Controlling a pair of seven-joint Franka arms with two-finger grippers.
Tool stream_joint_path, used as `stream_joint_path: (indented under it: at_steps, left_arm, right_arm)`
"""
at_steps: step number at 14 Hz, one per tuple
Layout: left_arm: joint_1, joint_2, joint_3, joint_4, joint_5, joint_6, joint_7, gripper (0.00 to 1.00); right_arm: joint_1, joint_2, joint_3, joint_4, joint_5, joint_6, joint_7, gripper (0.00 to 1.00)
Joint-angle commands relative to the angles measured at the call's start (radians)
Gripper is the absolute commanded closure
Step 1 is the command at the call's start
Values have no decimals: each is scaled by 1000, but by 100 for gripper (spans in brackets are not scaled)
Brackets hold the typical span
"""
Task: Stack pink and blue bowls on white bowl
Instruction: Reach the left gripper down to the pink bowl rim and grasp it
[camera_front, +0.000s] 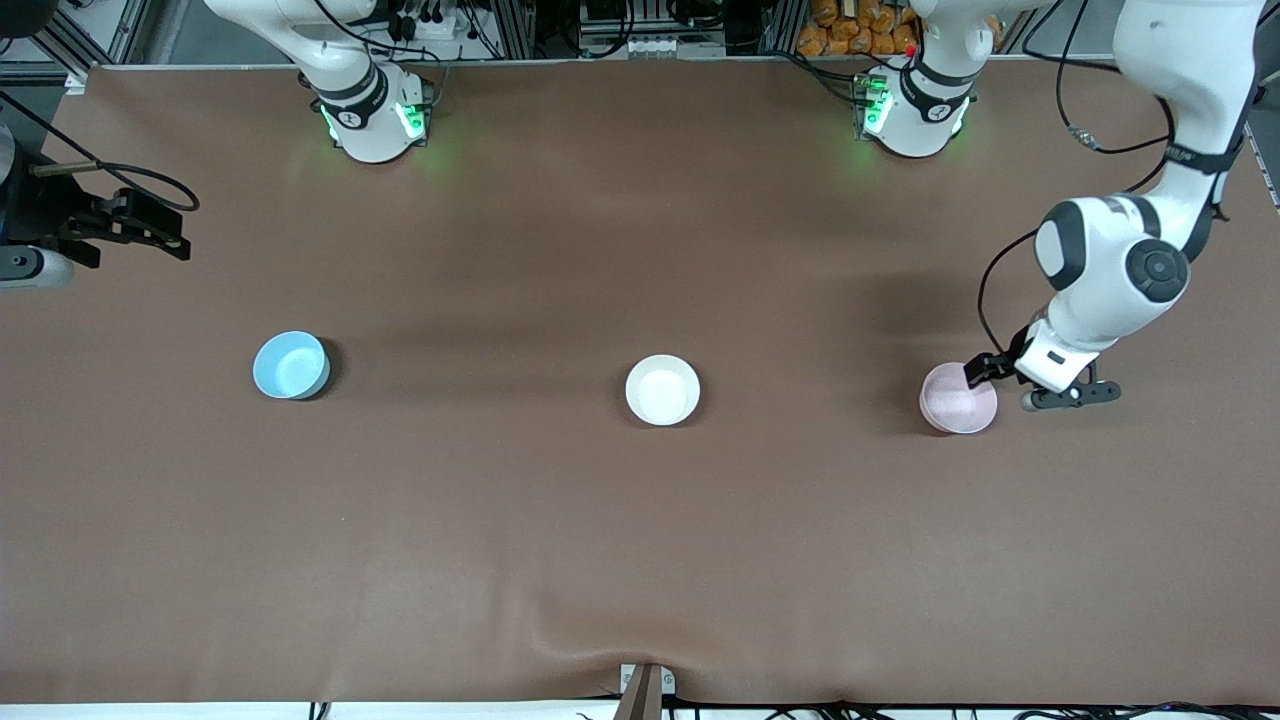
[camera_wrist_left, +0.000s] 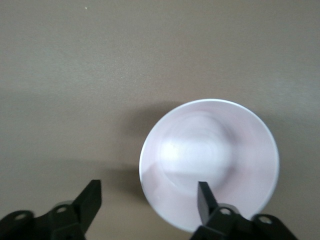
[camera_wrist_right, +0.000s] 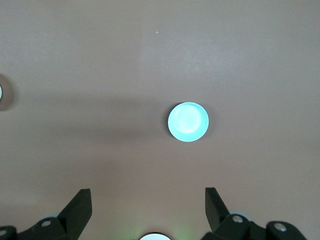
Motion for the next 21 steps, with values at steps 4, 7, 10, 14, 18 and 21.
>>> stream_joint_path:
  at_steps: [4, 7, 10, 14, 18, 21]
  left_arm:
    - [26, 61, -4, 32, -16, 33, 20, 68]
    - [22, 66, -5, 46, -16, 33, 9, 100]
    - [17, 41, -33, 47, -16, 23, 10, 100]
    - [19, -52, -154, 93, -39, -116, -54, 100]
    - [10, -54, -299, 312, -45, -442, -314, 100]
    - [0, -42, -421, 351, -44, -459, -467, 100]
  right_arm:
    - [3, -6, -4, 0, 13, -8, 10, 0]
    - [4, -6, -4, 0, 13, -8, 10, 0]
    - [6, -6, -6, 0, 13, -6, 10, 0]
    - [11, -6, -7, 0, 13, -6, 10, 0]
    - [11, -6, -7, 0, 13, -8, 11, 0]
    - [9, -6, -7, 0, 13, -8, 10, 0]
